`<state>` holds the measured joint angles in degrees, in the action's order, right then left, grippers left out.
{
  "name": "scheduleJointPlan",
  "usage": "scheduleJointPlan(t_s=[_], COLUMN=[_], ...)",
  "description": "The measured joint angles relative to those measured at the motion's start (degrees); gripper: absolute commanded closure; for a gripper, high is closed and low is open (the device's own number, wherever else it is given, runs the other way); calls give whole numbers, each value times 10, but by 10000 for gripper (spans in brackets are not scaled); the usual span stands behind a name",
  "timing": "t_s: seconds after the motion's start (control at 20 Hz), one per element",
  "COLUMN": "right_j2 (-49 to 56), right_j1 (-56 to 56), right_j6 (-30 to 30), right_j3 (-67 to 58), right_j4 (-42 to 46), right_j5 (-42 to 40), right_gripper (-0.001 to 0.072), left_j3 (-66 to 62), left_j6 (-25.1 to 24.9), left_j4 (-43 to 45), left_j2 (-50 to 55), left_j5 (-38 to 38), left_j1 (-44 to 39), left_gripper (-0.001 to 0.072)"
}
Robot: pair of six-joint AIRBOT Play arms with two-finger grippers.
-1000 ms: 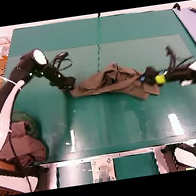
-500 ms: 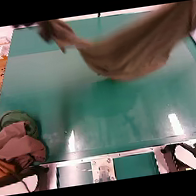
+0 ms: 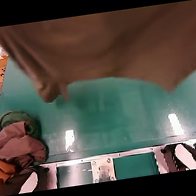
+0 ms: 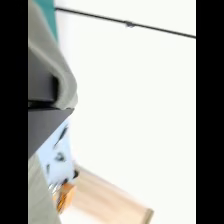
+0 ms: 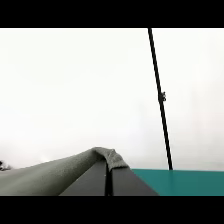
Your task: Fold the shirts.
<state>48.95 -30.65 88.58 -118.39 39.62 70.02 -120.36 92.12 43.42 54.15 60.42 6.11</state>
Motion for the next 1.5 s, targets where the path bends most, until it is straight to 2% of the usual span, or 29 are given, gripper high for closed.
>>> scheduleJointPlan(t_s=[0.25, 0.45, 0.75, 1.0, 1.05, 1.1, 1.15, 1.2, 1.3, 1.5], right_j2=[-9, -8, 77, 246, 274, 299, 318, 329, 342, 329], right_j1=[-2, 12, 73, 111, 115, 117, 118, 118, 100, 19], right_j6=[-1, -38, -105, -123, -124, -125, -126, -128, -134, -140], right_j3=[68, 233, 509, 553, 549, 546, 542, 537, 518, 486], right_j4=[-2, -20, -22, -26, -27, -28, -26, -24, -8, 69], right_j5=[7, -4, -152, -256, -264, -273, -277, -279, -260, -135], right_gripper=[699, 698, 697, 697, 688, 576, 501, 489, 418, 407], left_j3=[31, 146, 300, 327, 329, 330, 328, 320, 292, 202], left_j6=[-9, -40, -164, -227, -233, -238, -241, -243, -245, -246], left_j4=[38, 45, 11, -36, -43, -48, -51, -54, -56, -59], left_j2=[-12, 40, 243, 404, 419, 432, 440, 446, 454, 460], left_j5=[-3, -3, -98, -202, -214, -221, -223, -218, -172, -4], left_j1=[4, 3, -81, -150, -154, -156, -155, -150, -125, -31], left_gripper=[681, 681, 681, 680, 624, 289, 49, 53, 53, 53])
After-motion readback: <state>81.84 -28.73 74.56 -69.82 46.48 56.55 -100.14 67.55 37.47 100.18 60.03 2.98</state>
